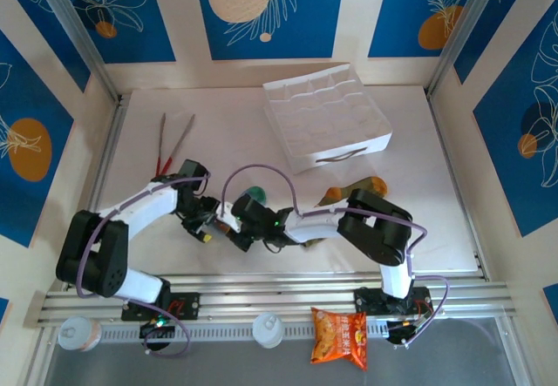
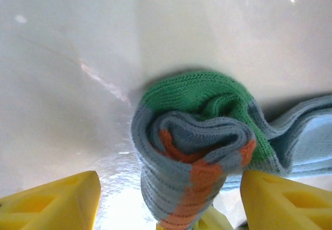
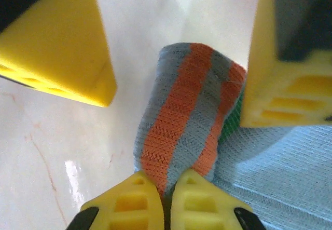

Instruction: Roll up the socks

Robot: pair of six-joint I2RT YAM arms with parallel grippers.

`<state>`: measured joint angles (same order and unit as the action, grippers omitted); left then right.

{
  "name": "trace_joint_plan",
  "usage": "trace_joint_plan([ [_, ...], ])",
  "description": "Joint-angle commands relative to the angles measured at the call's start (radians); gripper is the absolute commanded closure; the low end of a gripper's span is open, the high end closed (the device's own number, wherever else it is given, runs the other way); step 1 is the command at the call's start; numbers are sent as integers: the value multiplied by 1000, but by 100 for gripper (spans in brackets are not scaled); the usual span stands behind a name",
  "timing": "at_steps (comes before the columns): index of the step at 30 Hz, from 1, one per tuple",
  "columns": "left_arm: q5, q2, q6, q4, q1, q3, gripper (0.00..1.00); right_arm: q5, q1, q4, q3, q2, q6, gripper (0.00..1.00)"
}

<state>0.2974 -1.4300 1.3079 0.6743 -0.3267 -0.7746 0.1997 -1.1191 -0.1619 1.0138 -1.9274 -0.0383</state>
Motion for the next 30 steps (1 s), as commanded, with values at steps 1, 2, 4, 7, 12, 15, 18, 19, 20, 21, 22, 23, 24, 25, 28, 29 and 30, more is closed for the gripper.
trace_joint_plan([
  [1,55,66,-22,56,27,-24,24,-103,20,347,-119,-176,-109,100],
  [2,60,69,-28,62,36,-27,23,-110,22,350,-118,-182,-110,100],
  [4,66,75,-41,68,49,-29,22,-122,26,354,-117,-190,-115,100],
  [7,68,96,-57,58,68,-21,21,-139,33,352,-121,-197,-128,100],
  [12,111,144,-54,-33,107,33,25,-177,53,348,-133,-214,-164,100],
  [15,176,135,-64,-35,150,59,33,-238,82,323,-150,-223,-197,100],
  [18,224,98,-116,13,185,39,39,-308,119,285,-177,-230,-235,100],
  [19,232,87,-137,24,190,28,40,-332,133,266,-189,-231,-247,100],
  [20,240,76,-158,30,191,18,42,-345,144,257,-195,-233,-258,100],
  [21,256,65,-172,24,192,12,43,-365,158,250,-201,-237,-268,100],
  [22,274,51,-181,14,191,10,44,-381,170,248,-203,-243,-274,100],
  [23,293,37,-193,6,191,9,45,-392,178,248,-204,-249,-280,100],
  [24,305,25,-207,5,191,6,47,-401,186,247,-206,-254,-284,100],
  [25,310,17,-221,8,191,5,48,-410,193,245,-210,-259,-287,100],
  [28,304,2,-273,25,190,3,49,-425,207,242,-216,-272,-304,100],
  [29,303,0,-288,19,189,7,50,-430,216,244,-217,-279,-316,100],
  [30,301,-2,-299,16,190,8,50,-438,223,244,-218,-287,-325,100],
])
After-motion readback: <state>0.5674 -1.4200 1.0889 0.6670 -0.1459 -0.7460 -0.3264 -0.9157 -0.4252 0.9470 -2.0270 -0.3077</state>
